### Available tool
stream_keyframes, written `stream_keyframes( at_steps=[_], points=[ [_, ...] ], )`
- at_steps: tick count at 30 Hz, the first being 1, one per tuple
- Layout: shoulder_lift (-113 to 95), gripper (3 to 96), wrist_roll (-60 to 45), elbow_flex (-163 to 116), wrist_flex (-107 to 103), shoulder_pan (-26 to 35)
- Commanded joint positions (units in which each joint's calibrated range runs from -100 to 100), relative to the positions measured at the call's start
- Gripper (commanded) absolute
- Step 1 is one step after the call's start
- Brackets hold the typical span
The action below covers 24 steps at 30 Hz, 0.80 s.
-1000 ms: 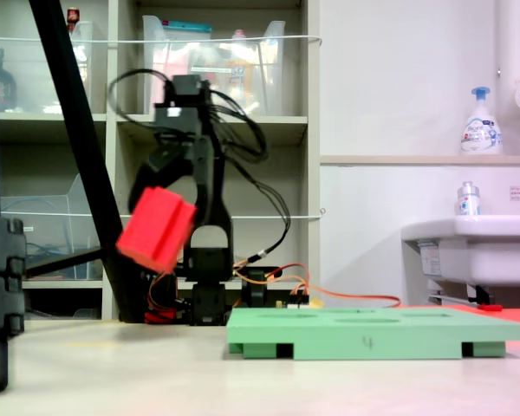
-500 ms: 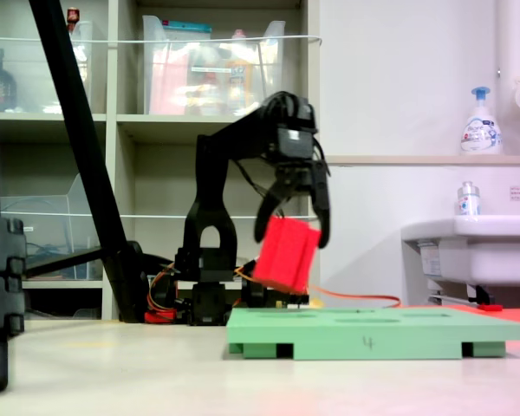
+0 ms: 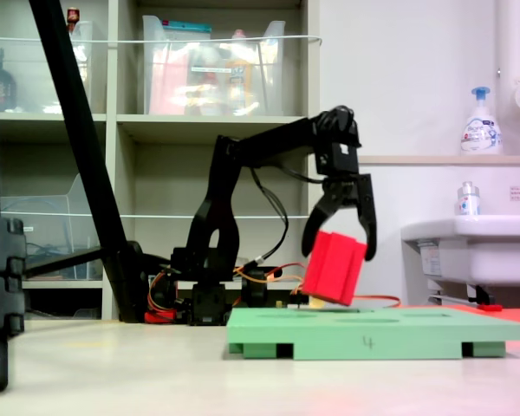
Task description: Put the cross columnar block into the corresponding hole
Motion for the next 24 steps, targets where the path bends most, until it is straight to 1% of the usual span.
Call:
stream_keyframes(
  at_steps=[1, 10, 24],
  points=[
    [2.51, 38.4, 1.27, 7.45, -1.66, 1.17],
    [10.89, 38.4, 1.27, 11.34, -1.66, 2.20],
    [16.75, 38.9, 1.22, 12.93, -1.66, 2.20]
  ],
)
